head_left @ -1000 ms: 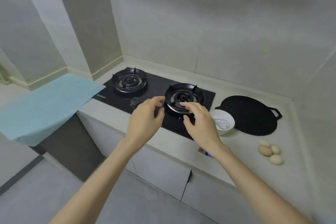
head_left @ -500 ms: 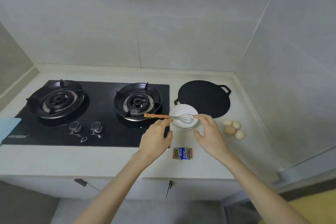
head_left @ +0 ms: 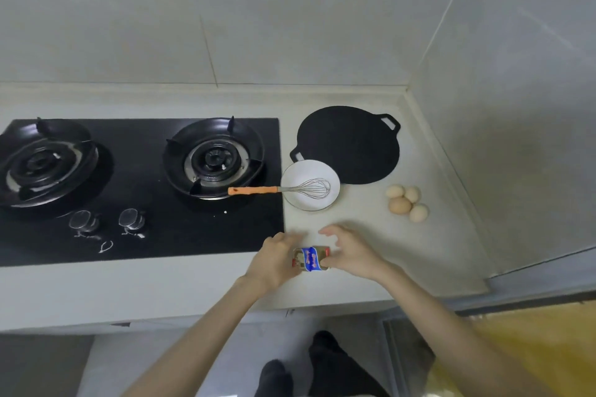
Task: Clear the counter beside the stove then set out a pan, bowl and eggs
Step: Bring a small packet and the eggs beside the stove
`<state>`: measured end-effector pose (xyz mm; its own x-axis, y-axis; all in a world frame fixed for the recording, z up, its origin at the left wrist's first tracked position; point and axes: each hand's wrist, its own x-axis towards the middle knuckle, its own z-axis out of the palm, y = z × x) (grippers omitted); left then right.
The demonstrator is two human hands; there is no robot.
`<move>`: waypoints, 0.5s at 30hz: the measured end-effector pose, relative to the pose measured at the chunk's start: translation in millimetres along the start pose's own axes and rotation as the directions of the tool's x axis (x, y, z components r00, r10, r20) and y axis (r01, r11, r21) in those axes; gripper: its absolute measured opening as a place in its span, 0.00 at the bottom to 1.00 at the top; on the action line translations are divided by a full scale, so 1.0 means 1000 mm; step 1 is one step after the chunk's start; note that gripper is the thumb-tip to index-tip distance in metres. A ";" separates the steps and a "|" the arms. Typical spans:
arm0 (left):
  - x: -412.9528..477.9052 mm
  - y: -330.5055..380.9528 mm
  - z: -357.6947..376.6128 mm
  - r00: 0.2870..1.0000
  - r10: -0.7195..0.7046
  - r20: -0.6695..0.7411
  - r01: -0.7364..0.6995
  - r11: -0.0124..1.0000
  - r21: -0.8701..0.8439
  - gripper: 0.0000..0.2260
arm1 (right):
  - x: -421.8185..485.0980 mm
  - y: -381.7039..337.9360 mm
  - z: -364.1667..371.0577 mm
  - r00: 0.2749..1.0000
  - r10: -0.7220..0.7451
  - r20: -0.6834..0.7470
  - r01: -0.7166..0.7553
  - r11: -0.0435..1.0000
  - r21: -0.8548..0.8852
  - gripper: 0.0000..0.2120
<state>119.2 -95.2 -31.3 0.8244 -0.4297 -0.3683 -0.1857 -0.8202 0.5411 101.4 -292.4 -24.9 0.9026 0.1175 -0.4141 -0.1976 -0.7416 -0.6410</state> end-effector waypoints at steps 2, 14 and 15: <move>0.006 -0.003 0.014 1.000 -0.016 0.002 0.016 1.000 0.006 0.27 | 0.007 0.008 0.012 0.998 -0.060 0.037 0.063 0.993 -0.105 0.30; 0.009 0.009 0.038 0.996 -0.066 -0.055 0.065 0.998 -0.018 0.22 | 0.010 0.046 0.015 0.979 -0.200 -0.025 0.196 0.972 -0.126 0.19; 0.009 0.012 0.039 0.996 -0.069 -0.060 0.069 0.998 -0.005 0.22 | 0.009 0.048 0.013 0.980 -0.199 -0.029 0.194 0.973 -0.121 0.19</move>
<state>103.0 -123.9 -57.5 0.8658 -0.3487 -0.3588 -0.1260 -0.8460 0.5182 94.8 -318.5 -67.8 0.9347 0.2433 -0.2591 0.0292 -0.7790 -0.6263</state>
